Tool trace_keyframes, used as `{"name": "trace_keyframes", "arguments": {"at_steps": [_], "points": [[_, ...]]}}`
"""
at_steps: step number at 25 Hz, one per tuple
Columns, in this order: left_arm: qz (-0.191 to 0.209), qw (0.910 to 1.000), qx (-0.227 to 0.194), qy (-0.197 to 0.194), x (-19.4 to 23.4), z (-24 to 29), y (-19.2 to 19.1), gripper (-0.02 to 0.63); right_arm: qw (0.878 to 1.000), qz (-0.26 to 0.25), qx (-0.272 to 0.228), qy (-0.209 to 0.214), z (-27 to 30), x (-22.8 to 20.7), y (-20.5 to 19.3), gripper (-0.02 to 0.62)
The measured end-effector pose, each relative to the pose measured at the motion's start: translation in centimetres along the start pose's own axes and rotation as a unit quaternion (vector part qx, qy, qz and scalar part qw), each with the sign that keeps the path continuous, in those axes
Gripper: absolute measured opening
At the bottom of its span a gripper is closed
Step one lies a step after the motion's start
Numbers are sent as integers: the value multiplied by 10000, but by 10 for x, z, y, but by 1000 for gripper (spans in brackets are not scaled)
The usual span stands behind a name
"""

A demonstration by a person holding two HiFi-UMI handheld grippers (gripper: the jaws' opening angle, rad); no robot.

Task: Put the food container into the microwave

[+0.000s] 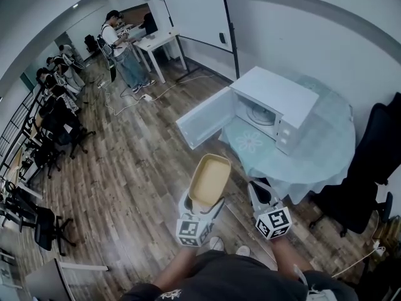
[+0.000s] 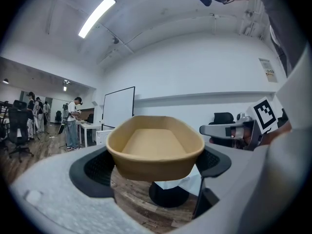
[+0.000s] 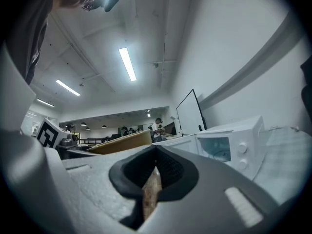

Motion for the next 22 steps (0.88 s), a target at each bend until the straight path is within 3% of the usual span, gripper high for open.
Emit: {"name": "trace_keyframes", "arguments": {"at_steps": [12, 22], "points": [[-175, 9997, 3, -173, 30, 42, 5, 512, 9998, -67, 119, -131, 43, -16, 6, 2], [66, 9986, -118, -506, 84, 92, 25, 512, 9988, -174, 133, -443, 113, -19, 30, 2]]}}
Point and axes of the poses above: the fingertips, and each gripper's own axes: z forward along the fingers, x to its left, y out of its top, the point moved 1 cm from there along -z, backward along the fingers, and after that the axes turned 13 degrees about x, right-handed, at the moved point
